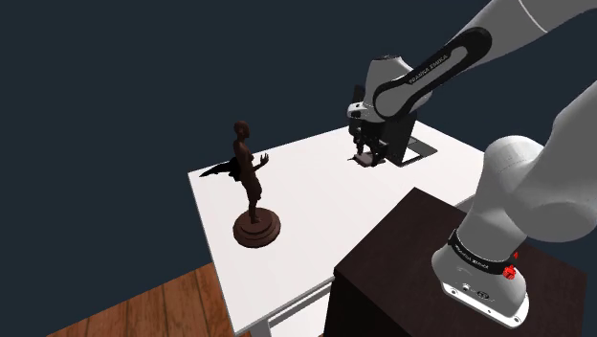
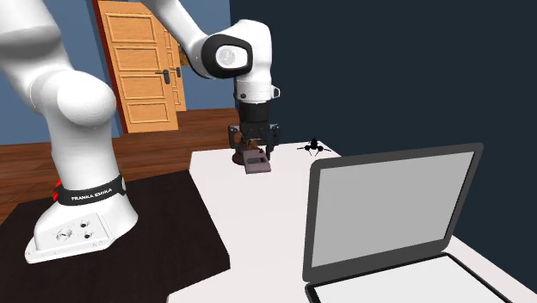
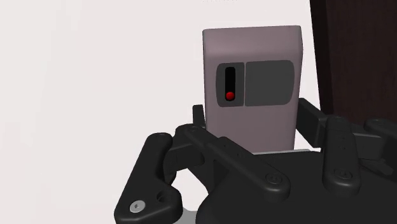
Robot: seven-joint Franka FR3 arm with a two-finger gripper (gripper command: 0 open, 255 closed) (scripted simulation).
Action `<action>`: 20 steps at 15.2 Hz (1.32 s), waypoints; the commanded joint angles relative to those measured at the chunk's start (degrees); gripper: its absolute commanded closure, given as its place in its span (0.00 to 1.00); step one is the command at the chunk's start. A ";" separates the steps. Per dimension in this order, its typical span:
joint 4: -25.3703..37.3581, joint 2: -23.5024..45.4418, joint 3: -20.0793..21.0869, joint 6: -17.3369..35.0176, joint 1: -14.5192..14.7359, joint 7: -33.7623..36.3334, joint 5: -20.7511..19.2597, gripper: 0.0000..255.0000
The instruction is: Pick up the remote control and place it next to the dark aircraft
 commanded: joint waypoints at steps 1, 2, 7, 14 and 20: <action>2.39 2.79 0.97 0.02 3.01 1.10 3.30 1.00; 3.62 4.37 1.33 0.14 4.38 1.36 4.98 1.00; 10.77 12.72 3.33 -0.18 9.99 1.70 13.68 1.00; 23.49 24.82 7.43 -3.31 13.40 1.71 24.23 1.00; 36.81 35.03 11.16 -7.99 13.54 3.12 30.09 1.00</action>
